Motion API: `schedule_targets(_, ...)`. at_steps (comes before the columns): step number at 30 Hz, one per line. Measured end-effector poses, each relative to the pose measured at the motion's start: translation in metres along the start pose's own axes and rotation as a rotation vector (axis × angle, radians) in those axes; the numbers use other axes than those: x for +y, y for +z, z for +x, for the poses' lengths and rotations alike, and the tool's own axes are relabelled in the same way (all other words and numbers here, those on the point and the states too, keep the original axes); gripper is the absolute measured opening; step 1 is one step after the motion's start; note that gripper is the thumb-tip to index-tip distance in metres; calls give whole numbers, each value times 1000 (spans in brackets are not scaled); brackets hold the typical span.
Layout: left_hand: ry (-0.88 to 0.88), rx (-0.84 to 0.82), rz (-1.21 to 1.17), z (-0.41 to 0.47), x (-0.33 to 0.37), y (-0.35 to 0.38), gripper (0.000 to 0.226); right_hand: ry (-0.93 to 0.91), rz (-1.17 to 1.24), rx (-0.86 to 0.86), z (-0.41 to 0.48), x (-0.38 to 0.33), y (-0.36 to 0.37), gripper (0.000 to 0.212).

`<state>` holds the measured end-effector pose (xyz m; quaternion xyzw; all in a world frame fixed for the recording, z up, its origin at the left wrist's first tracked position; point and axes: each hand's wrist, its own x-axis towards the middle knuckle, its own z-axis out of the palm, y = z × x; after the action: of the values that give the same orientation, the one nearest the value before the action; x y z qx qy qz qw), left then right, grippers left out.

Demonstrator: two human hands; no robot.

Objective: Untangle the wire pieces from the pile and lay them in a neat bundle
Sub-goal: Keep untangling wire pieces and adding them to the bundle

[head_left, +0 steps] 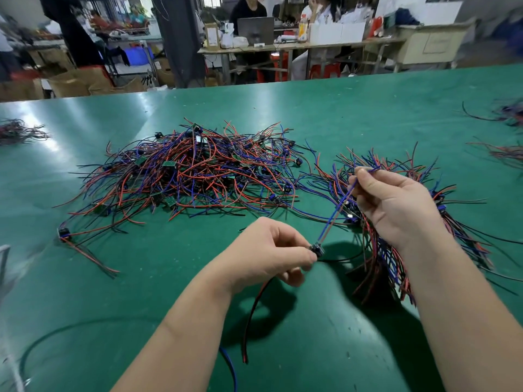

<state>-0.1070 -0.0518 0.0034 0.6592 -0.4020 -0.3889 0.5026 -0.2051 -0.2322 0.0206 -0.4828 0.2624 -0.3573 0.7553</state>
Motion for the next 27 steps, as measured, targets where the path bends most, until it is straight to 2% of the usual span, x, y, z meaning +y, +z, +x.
schedule_targets(5,-79,-37,-9,0,-2,-3,14,-27,3,41,-4,-2,1,24)
schedule_targets(8,-63,-19,132,0,-4,-7,7,-57,-66,90,-6,-3,3,19)
schedule_targets(11,-45,-53,230,-1,-7,-6,6,-55,-128,87,-6,-3,5,25)
schedule_targets(13,-58,-63,235,1,-8,-3,15,-35,-154,72,-7,-4,6,30)
schedule_targets(17,-33,-68,305,3,-11,-1,57,-36,-221,37,-7,-7,3,34)
schedule_targets(19,5,-111,362,3,-8,-1,46,-54,-206,14,-8,-7,3,35)
schedule_targets(21,42,-167,280,2,-4,1,29,-29,-145,-7,-5,-6,3,41)
schedule_targets(24,112,-140,-60,-1,4,0,21,107,-106,-50,-1,-3,4,53)
schedule_targets(25,146,-104,-184,-2,7,-2,21,144,-137,-81,-1,-1,4,47)
schedule_targets(27,223,-11,-446,-2,12,-5,19,168,-239,-180,-4,4,5,22)
